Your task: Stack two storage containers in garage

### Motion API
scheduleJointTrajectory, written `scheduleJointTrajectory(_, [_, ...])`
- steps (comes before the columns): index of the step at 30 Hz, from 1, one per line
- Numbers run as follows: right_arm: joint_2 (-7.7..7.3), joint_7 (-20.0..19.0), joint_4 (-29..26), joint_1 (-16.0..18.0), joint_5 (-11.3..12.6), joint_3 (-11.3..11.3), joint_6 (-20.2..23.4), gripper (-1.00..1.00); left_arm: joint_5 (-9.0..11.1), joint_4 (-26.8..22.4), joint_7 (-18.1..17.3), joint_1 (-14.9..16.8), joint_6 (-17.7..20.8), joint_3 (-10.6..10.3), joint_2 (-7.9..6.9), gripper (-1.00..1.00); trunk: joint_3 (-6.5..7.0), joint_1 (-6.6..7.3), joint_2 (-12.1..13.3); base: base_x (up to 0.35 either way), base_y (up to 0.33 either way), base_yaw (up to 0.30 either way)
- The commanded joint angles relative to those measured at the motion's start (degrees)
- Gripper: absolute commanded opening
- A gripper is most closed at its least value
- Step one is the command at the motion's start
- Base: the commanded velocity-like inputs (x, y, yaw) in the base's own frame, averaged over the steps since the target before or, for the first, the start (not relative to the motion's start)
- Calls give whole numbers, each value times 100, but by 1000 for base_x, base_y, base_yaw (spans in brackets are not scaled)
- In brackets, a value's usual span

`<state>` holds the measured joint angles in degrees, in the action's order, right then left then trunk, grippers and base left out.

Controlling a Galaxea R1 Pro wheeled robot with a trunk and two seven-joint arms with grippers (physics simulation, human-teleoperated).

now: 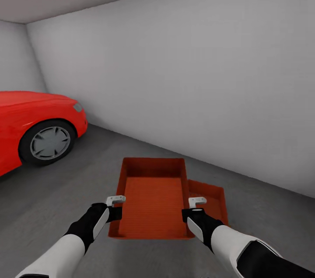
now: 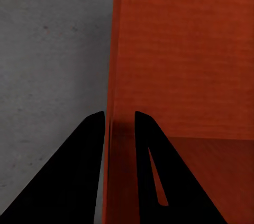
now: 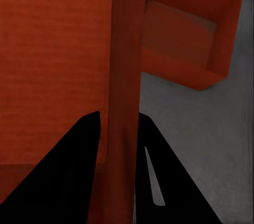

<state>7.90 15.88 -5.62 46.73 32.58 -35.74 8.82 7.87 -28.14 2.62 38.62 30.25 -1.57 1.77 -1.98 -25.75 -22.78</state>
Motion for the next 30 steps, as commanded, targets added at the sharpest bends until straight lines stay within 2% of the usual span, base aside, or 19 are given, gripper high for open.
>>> scheduleJointTrajectory(1, [1,46,18,4,71,-126,41,-100,-206,-26,125,2,42,-28,-1,-100,-14,-4,-14,0,0,-286])
scheduleJointTrajectory(30, [-8,46,18,6,73,-126,42,-100,-215,-13,122,1,42,-28,8,-100,-14,-4,-14,4,0,-286])
